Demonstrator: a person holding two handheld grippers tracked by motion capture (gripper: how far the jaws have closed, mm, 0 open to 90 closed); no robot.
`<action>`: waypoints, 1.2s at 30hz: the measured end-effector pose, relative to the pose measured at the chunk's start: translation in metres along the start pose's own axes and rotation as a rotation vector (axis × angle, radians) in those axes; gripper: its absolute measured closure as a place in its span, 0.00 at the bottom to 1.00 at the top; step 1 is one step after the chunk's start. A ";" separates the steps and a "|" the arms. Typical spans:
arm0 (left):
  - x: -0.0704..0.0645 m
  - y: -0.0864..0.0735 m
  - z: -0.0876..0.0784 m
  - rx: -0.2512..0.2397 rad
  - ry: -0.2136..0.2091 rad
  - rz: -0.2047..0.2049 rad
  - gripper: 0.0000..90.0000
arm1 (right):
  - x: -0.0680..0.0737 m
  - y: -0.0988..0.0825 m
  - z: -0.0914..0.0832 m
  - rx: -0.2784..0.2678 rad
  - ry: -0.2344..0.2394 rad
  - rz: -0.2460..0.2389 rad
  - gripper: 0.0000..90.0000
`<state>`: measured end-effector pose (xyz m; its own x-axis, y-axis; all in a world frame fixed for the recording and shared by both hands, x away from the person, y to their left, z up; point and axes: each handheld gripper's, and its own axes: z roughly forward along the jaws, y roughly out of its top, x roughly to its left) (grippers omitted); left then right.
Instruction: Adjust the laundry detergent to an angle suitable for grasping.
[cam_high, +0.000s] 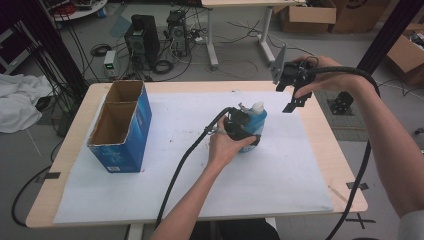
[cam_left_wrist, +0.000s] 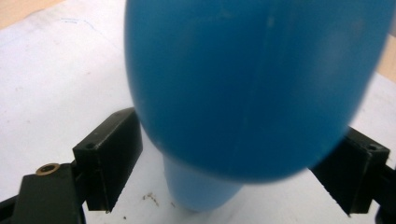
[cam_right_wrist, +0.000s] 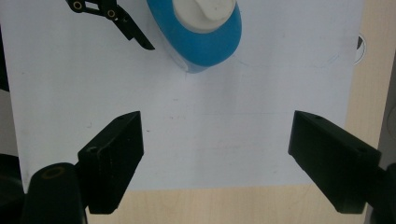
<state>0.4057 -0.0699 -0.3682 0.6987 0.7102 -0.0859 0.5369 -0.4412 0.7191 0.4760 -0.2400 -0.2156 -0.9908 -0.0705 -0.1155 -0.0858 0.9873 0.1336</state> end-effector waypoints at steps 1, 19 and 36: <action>0.000 0.001 0.001 -0.012 0.000 -0.011 0.18 | 0.000 0.001 0.000 0.000 0.001 -0.001 0.20; -0.005 0.003 0.007 -0.060 0.037 -0.023 0.25 | 0.002 -0.001 -0.001 0.004 -0.001 0.000 0.20; -0.007 0.003 0.006 -0.065 0.030 -0.017 0.33 | 0.003 0.000 -0.001 0.014 -0.007 -0.001 0.21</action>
<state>0.4053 -0.0791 -0.3694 0.6747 0.7339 -0.0787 0.5163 -0.3930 0.7609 0.4735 -0.2405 -0.2154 -0.9899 -0.0710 -0.1226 -0.0858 0.9891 0.1198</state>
